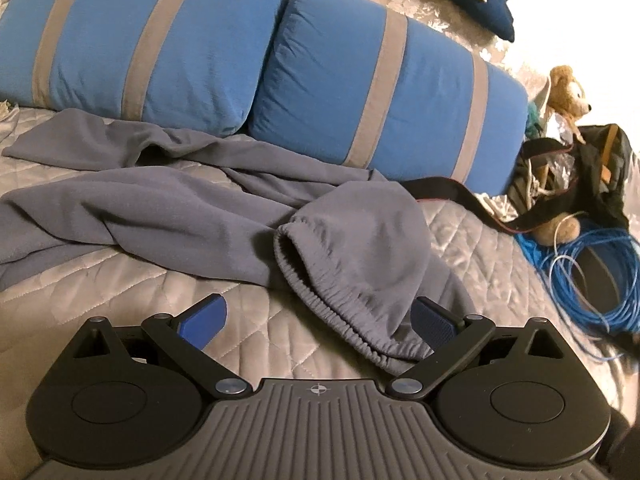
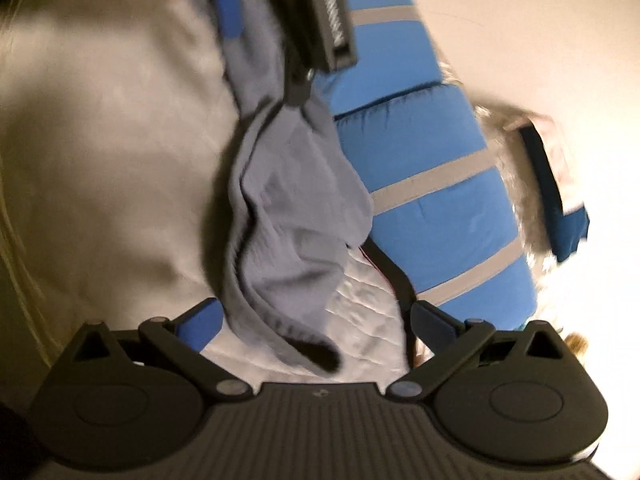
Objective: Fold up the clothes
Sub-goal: 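Grasp the elastic cuff of the grey sweatpants with the left gripper while the right gripper grasps the other cuff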
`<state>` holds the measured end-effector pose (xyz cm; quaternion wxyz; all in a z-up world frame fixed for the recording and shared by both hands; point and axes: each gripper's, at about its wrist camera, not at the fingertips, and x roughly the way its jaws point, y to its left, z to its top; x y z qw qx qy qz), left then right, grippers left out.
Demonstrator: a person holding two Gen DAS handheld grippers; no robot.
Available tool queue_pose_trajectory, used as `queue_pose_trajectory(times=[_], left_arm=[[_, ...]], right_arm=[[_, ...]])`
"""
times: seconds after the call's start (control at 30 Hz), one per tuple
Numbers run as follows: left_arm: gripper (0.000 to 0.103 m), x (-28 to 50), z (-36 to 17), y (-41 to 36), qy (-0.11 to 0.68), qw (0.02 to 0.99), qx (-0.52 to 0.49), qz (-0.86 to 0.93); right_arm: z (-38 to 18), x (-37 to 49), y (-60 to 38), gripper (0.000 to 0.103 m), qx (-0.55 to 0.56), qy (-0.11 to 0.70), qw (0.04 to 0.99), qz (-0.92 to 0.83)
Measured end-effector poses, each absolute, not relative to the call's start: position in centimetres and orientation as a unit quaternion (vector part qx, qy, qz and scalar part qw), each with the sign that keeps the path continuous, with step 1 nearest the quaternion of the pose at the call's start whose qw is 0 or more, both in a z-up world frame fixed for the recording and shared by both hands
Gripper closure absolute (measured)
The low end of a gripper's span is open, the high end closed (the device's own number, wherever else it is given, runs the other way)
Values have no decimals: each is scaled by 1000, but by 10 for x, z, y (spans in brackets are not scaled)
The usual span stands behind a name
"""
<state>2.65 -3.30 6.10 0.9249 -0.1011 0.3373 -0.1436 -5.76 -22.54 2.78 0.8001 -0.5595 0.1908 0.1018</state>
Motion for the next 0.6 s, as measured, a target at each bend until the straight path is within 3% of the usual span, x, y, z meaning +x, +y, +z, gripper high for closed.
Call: queue_pose_trajectory(times=[0.23, 0.33, 0.43, 0.57, 0.6], left_arm=[[3, 28, 54, -34, 342, 920, -111, -154], [3, 27, 54, -34, 332, 923, -111, -158], [3, 26, 54, -34, 325, 923, -124, -164], [3, 26, 52, -34, 320, 920, -136, -180], [3, 26, 51, -34, 321, 919, -138, -184]], right_arm=[[16, -39, -234, 1, -656, 210, 710, 143], [9, -37, -231, 7, -676, 226, 683, 160], [0, -37, -230, 26, -682, 247, 668, 168], [-6, -34, -232, 72, -665, 274, 677, 158], [-5, -34, -233, 76, -657, 279, 683, 155]])
